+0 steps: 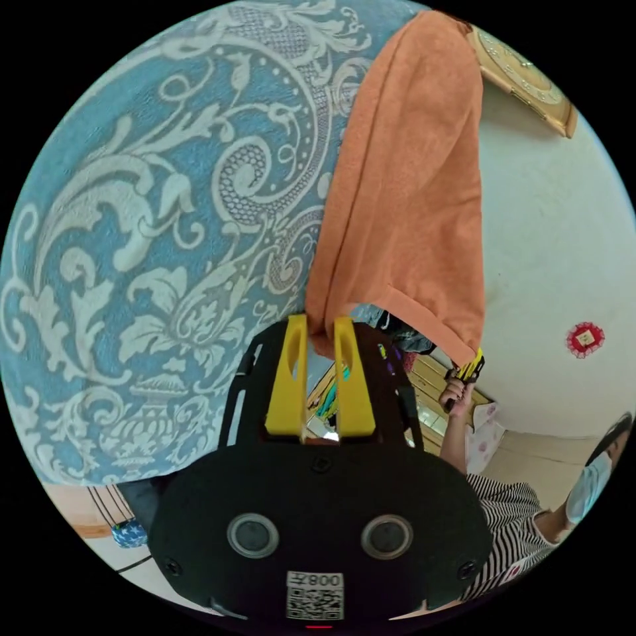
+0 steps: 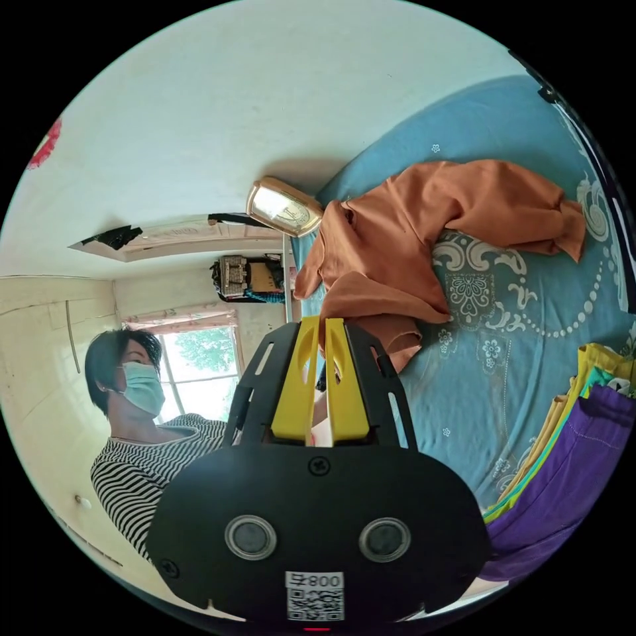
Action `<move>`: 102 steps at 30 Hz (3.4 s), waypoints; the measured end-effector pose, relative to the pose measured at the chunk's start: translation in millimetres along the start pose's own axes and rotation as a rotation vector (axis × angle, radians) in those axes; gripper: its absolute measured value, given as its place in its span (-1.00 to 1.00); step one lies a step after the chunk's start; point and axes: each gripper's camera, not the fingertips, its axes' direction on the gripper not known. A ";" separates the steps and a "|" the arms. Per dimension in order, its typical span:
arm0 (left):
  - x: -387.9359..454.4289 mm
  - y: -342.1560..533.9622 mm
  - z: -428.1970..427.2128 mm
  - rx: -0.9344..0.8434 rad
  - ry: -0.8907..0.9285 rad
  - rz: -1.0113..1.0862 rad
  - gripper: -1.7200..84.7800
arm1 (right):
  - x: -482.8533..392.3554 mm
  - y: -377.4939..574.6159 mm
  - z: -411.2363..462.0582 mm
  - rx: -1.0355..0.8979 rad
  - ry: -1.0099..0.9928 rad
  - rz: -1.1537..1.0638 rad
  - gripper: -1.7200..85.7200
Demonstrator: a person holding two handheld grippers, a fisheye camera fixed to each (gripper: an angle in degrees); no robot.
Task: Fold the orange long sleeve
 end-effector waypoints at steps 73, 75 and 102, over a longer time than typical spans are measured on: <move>763.8 -606.7 60.5 0.127 -1.007 0.833 -0.68 | -164.5 -570.7 402.9 -0.123 0.912 -0.545 -0.77; 769.3 -617.8 67.6 0.131 -1.020 0.822 -0.69 | -154.0 -591.3 425.8 -0.180 0.986 -0.534 -0.77; 823.2 -665.5 148.5 0.255 -0.967 0.833 -0.83 | -111.6 -623.7 309.2 0.224 0.821 -0.384 -0.95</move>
